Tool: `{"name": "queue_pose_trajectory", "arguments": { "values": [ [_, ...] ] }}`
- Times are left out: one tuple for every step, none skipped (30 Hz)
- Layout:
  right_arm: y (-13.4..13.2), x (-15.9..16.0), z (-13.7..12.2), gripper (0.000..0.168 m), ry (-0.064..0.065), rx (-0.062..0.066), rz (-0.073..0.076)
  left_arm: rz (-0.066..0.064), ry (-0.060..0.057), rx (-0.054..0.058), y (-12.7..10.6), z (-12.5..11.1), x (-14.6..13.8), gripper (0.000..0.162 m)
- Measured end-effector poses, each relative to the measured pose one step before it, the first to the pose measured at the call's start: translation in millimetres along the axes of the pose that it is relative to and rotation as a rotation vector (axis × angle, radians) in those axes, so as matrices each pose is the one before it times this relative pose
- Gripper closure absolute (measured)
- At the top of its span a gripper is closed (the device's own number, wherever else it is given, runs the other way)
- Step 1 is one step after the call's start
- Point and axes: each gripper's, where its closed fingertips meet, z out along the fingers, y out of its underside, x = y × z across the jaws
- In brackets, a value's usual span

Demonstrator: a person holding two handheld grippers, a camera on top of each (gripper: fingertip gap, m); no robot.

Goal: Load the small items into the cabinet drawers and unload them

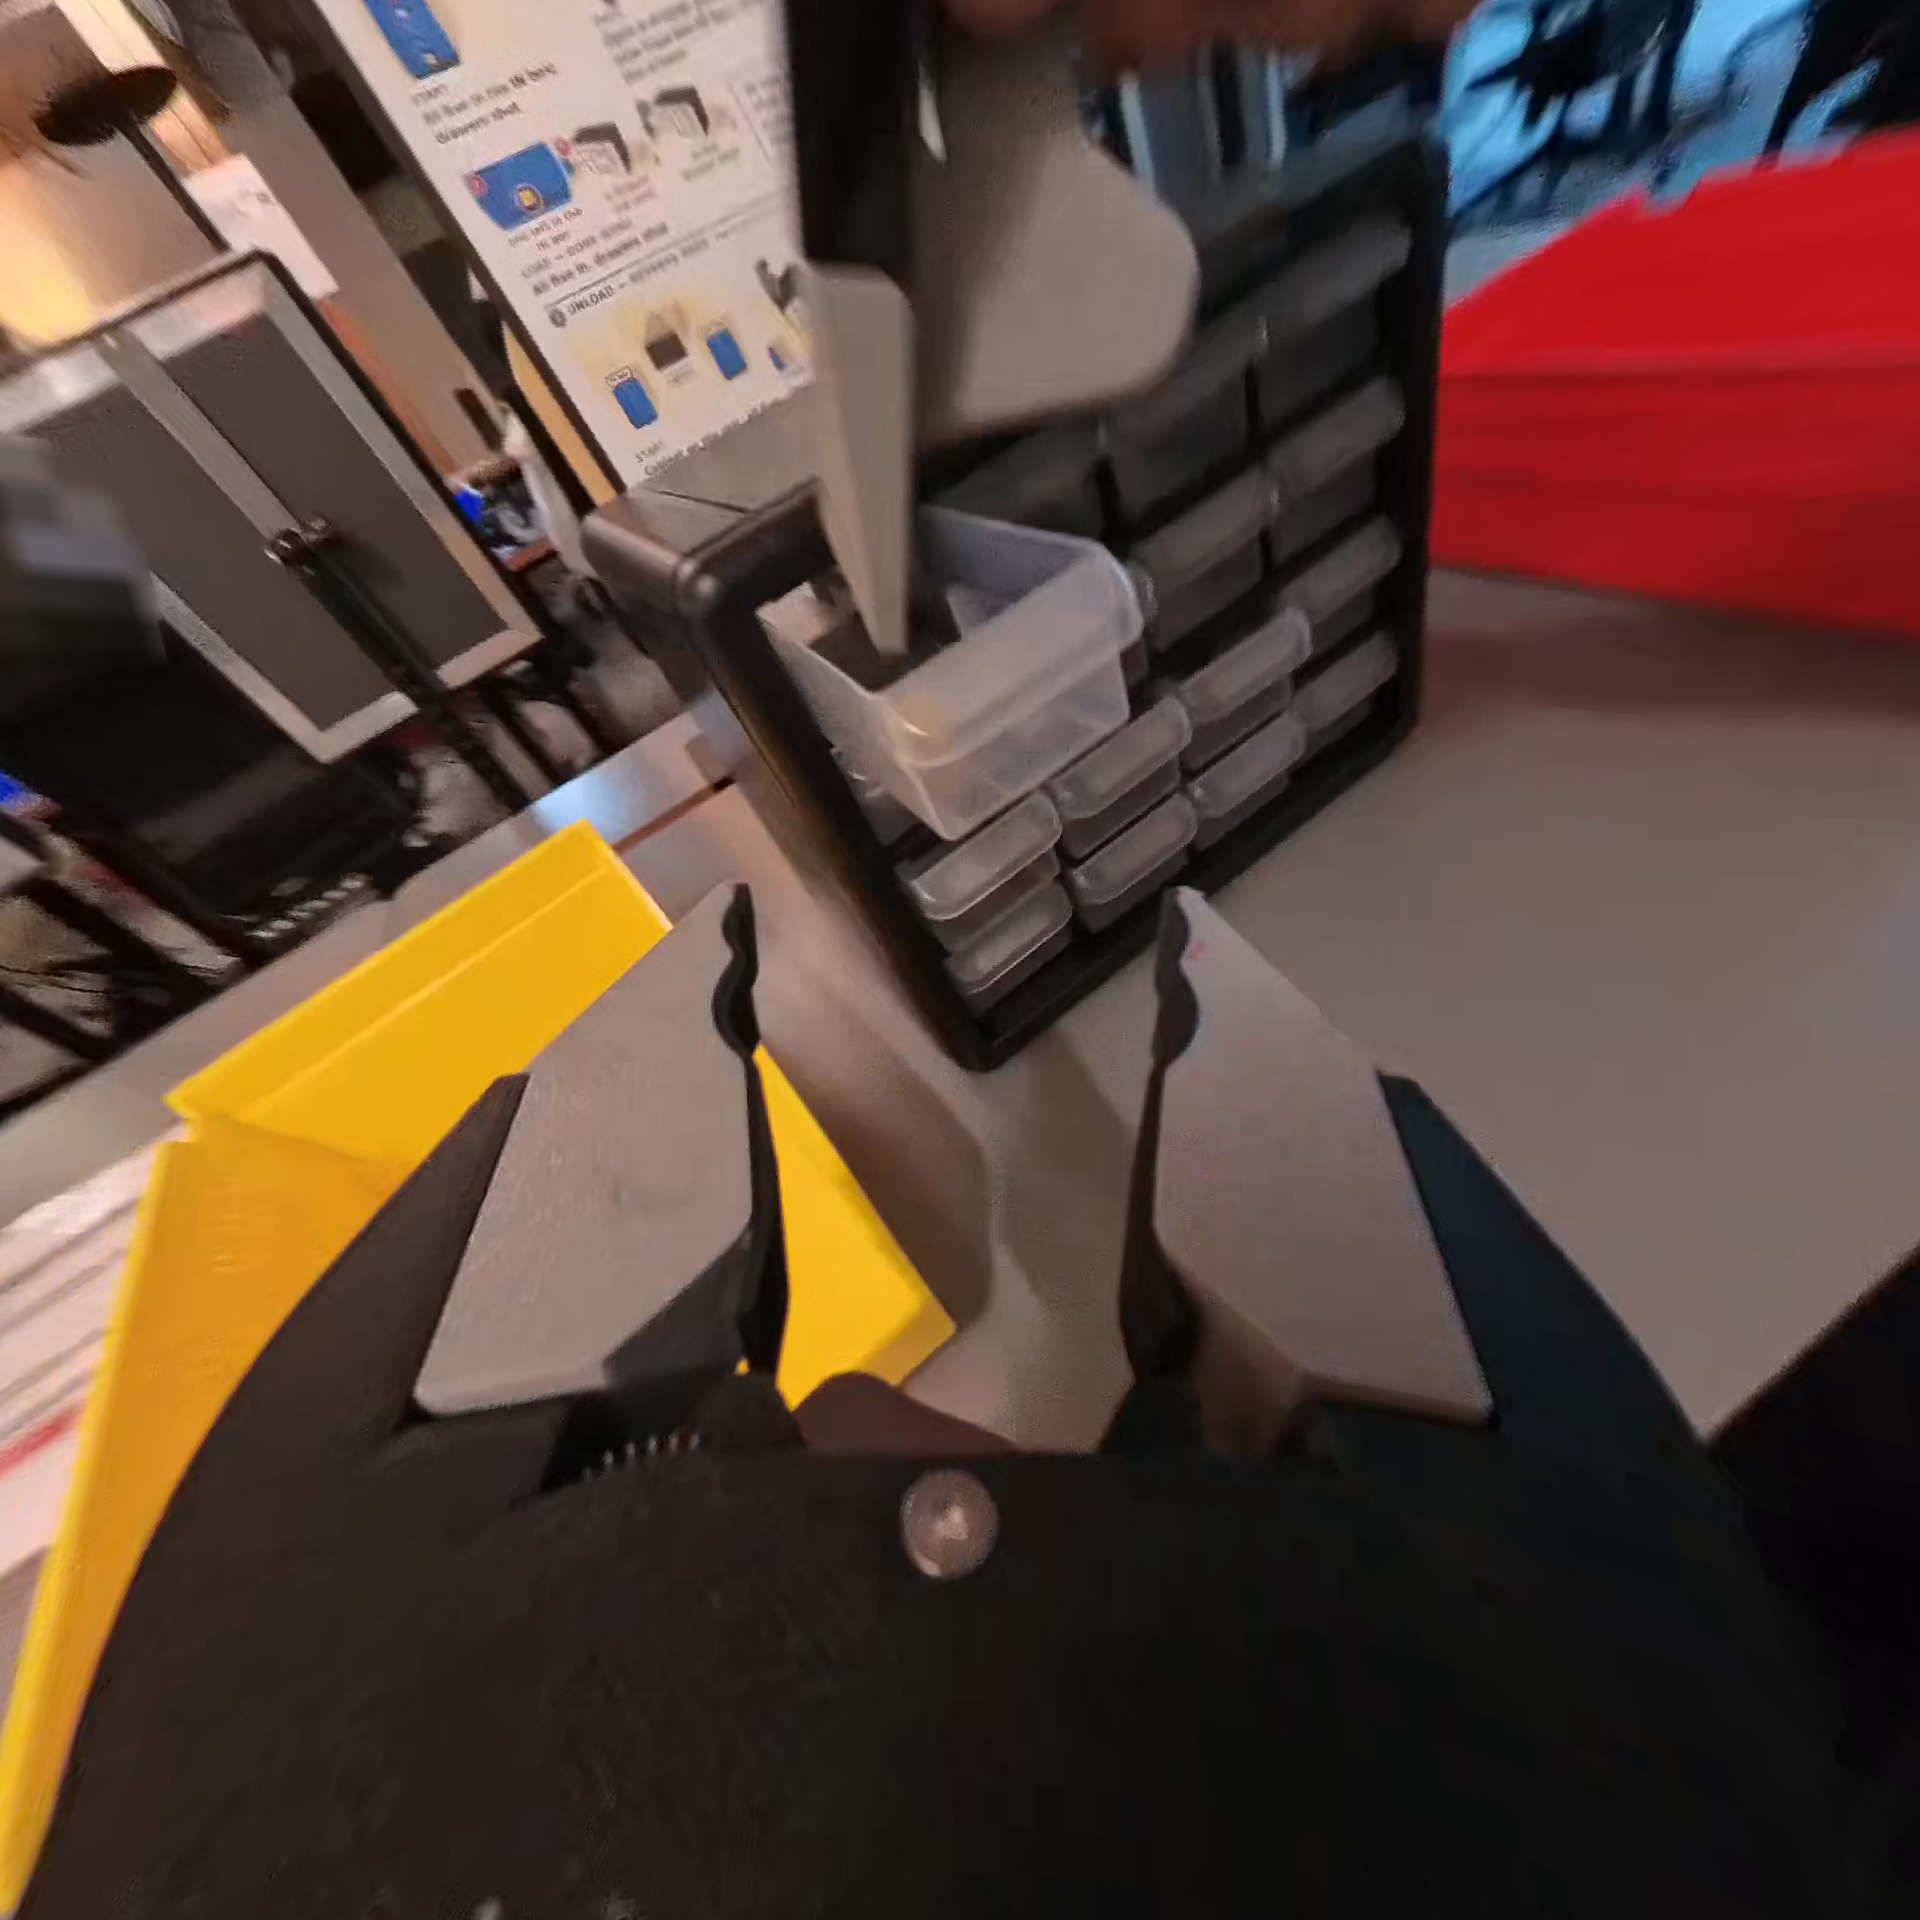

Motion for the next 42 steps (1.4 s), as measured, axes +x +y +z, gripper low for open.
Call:
{"name": "queue_pose_trajectory", "arguments": {
  "values": [
    [2.09,-0.52,3.97,0.14,0.0068,-0.0173,-0.0007,-0.0525,0.0313,0.0146,-3.94,-3.88,-2.79,0.086],
    [1.52,-0.54,3.36,0.14,0.0037,-0.0123,0.0042,-0.0448,0.0186,0.0088,-3.22,-2.7,-3.02,0.086],
    [0.8,-0.85,2.83,0.14,-0.0019,-0.0081,0.0068,-0.0316,0.0042,0.0065,-2.21,-1.75,-3.76,0.086],
    [0.61,-0.25,2.38,0.14,-0.0004,-0.0065,0.0064,-0.0166,-0.0023,0.0058,-1.5,-1.18,-3.23,0.086],
    [0.51,1.29,2.1,0.14,0.0074,-0.0057,0.0038,-0.0094,-0.0059,0.0049,-0.6,-0.78,-2.66,0.086],
    [0.64,2.68,2.14,0.14,0.0148,-0.0059,0.0042,-0.0115,-0.0075,0.0047,0.02,-0.62,-2.3,0.085],
    [0.66,3.29,2.15,0.14,0.0168,-0.0062,0.0063,-0.018,-0.0043,0.0057,0.7,-0.52,-1.6,0.086],
    [0.49,2.5,2.33,0.14,0.0117,-0.0063,0.0057,-0.019,0.003,0.0061,0.73,-0.04,-0.63,0.087],
    [0.79,0.86,2.8,0.14,0.0016,-0.0089,0.0029,-0.0113,0.0074,-0.001,0.65,0.65,0.18,0.089],
    [0.81,-0.72,2.21,0.14,-0.0087,-0.0102,0.0021,-0.0029,0.0007,-0.0077,0.55,0.75,-0.51,0.088],
    [-1.36,-0.98,0.37,0.14,-0.0126,0.0031,0.0056,0.0022,-0.0107,-0.006,0.15,-0.05,-1.63,0.088],
    [-3.48,0.11,-0.51,0.138,-0.0057,0.0179,0.0058,0.0058,-0.0149,0.0031,-0.38,-0.67,-1.76,0.088],
    [-2.12,0.6,0.02,0.143,-0.0026,0.0098,0.0004,0.006,-0.0095,0.0048,-0.34,-0.66,-0.71,0.089],
    [-0.22,-0.63,1.24,0.146,-0.0097,-0.0029,-0.0009,0.0034,-0.0014,-0.0007,0.32,-0.02,0.11,0.089],
    [0.02,-0.38,0.89,0.147,-0.01,-0.0045,0.0022,0.0005,0.0014,-0.0018,0.34,0.36,0.39,0.089],
    [-0.93,0.8,-0.05,0.151,-0.0019,0.0011,0.0051,-0.0025,-0.0014,0.0007,0.18,0.36,-0.23,0.089],
    [0.2,0.86,0.05,0.155,-0.0001,-0.0051,0.0036,-0.002,-0.0004,-0.0006,0.65,0.47,-0.25,0.089],
    [0.43,0.31,0.14,0.156,-0.0005,-0.0072,-0.0008,-0.0007,-0.0011,-0.0027,0.93,0.41,-0.41,0.089],
    [0.36,-0.01,-0.02,0.156,-0.0007,-0.0056,-0.0028,0.001,-0.0016,-0.0026,0.82,0.26,-0.45,0.089],
    [0.24,-0.05,0.12,0.156,0.001,-0.0061,-0.0028,0.0018,-0.0019,-0.0001,0.35,0.0,-0.56,0.09],
    [0.16,0.12,0.17,0.156,0.0025,-0.0049,-0.0024,0.0004,-0.0012,0.0005,0.01,-0.2,-0.45,0.09],
    [0.27,0.06,0.1,0.156,0.0037,-0.0061,-0.0034,-0.0018,-0.001,0.0012,-0.34,-0.28,-0.43,0.09],
    [0.37,-0.07,0.14,0.156,0.0038,-0.0068,-0.0041,-0.0016,0.0,0.0035,-0.74,-0.49,-0.1,0.09],
    [0.04,0.01,-0.14,0.156,0.004,-0.0053,-0.0035,0.0002,0.0004,0.0035,-0.67,-0.55,0.13,0.091],
    [-0.6,-0.27,-0.46,0.157,0.0034,-0.001,-0.0037,0.0019,-0.0013,0.0019,-0.44,-0.4,0.05,0.091],
    [-1.76,-0.87,-1.36,0.157,-0.0003,0.008,-0.0038,0.0026,-0.002,0.0008,-0.06,-0.05,0.03,0.092],
    [-2.92,-1.39,-2.7,0.157,-0.0041,0.0161,-0.002,0.0028,-0.0001,-0.0009,0.27,0.19,0.6,0.092],
    [-3.43,-1.24,-4.04,0.157,-0.0055,0.0203,0.0,0.0034,0.0018,-0.003,0.88,0.49,0.97,0.092],
    [-3.19,-1.0,-4.8,0.157,-0.0056,0.0208,0.0014,0.0038,0.0014,-0.0038,1.06,0.93,1.12,0.092],
    [-2.47,-0.49,-5.16,0.157,-0.005,0.0187,0.0021,0.0044,0.0011,-0.0035,1.04,1.09,1.39,0.092],
    [-1.48,-0.19,-5.33,0.157,-0.0038,0.0165,0.0022,0.0054,0.0005,-0.0043,1.3,1.52,1.59,0.092],
    [-0.48,0.21,-5.53,0.157,-0.0021,0.0149,0.0018,0.0065,-0.0013,-0.0045,1.22,1.74,1.51,0.092],
    [1.08,0.59,-5.9,0.157,-0.0004,0.013,0.0004,0.0092,-0.0041,-0.003,1.02,1.77,1.33,0.092],
    [2.31,1.11,-6.58,0.157,0.0011,0.0136,-0.0008,0.0121,-0.0088,0.0005,0.24,1.32,0.91,0.093],
    [3.11,1.6,-7.79,0.157,0.0007,0.0194,0.0001,0.0164,-0.0066,0.0036,-0.52,0.81,1.44,0.098],
    [4.06,1.91,-9.12,0.157,-0.0017,0.0254,0.0035,0.0182,-0.0003,0.0048,-0.97,-0.03,2.64,0.106],
    [5.18,3.0,-10.31,0.157,-0.0017,0.0303,0.0077,0.0165,0.0081,0.009,-2.24,-1.05,3.98,0.113],
    [6.28,4.33,-11.24,0.156,-0.0009,0.0332,0.0124,0.0146,0.022,0.0159,-3.46,-2.0,6.17,0.123],
    [7.82,5.4,-11.54,0.156,-0.0008,0.0327,0.0173,0.0135,0.0387,0.0214,-4.66,-2.4,8.81,0.134],
    [9.74,6.49,-11.48,0.157,0.0003,0.0278,0.02,0.0062,0.0392,0.0205,-4.74,-1.98,8.79,0.144],
    [11.79,7.53,-11.14,0.157,0.0035,0.0205,0.0199,0.0031,0.0403,0.0154,-3.93,-1.1,8.44,0.155],
    [13.92,8.29,-10.67,0.157,0.0063,0.0134,0.0186,-0.0018,0.0372,0.0074,-3.0,0.18,7.29,0.162]
  ]
}}
